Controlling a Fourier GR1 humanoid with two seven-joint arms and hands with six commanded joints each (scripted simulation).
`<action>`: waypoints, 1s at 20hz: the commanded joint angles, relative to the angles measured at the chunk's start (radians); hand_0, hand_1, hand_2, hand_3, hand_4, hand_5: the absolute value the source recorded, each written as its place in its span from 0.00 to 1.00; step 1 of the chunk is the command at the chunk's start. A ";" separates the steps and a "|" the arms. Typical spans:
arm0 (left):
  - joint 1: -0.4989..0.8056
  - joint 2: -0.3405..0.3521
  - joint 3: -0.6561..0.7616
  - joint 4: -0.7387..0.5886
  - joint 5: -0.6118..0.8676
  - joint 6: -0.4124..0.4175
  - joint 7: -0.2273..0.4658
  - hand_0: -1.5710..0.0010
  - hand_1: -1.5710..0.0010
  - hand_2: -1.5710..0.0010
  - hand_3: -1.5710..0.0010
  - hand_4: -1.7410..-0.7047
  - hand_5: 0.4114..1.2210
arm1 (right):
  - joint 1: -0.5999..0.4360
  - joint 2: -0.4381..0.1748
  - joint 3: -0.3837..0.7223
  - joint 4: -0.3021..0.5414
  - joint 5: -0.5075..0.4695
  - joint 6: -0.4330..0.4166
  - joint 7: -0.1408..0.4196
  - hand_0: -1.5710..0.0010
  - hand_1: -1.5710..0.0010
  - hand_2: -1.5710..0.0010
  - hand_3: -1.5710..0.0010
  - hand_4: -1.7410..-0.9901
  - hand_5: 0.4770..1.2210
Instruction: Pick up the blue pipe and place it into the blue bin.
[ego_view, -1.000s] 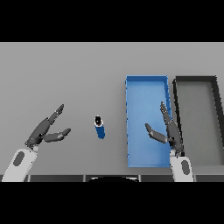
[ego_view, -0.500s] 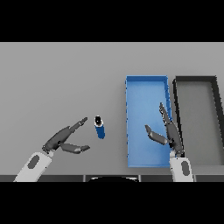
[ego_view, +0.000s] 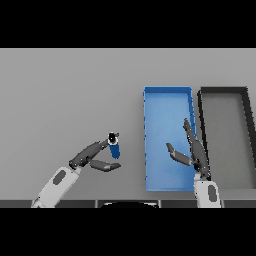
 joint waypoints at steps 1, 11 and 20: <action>-0.011 -0.021 -0.009 0.022 -0.025 0.015 -0.010 1.00 1.00 1.00 1.00 0.61 0.04 | -0.008 -0.005 -0.009 0.015 -0.004 0.002 -0.002 1.00 1.00 1.00 1.00 0.62 0.17; -0.074 -0.184 0.026 0.158 0.035 0.034 -0.093 0.72 0.62 0.55 0.54 0.38 0.51 | 0.009 -0.003 -0.004 0.007 0.004 0.001 -0.020 1.00 1.00 1.00 1.00 0.64 0.17; -0.040 -0.209 -0.019 0.112 -0.023 0.104 -0.168 0.10 0.08 0.07 0.13 0.06 0.93 | -0.022 -0.006 -0.007 0.023 0.003 0.003 -0.011 1.00 1.00 1.00 1.00 0.65 0.19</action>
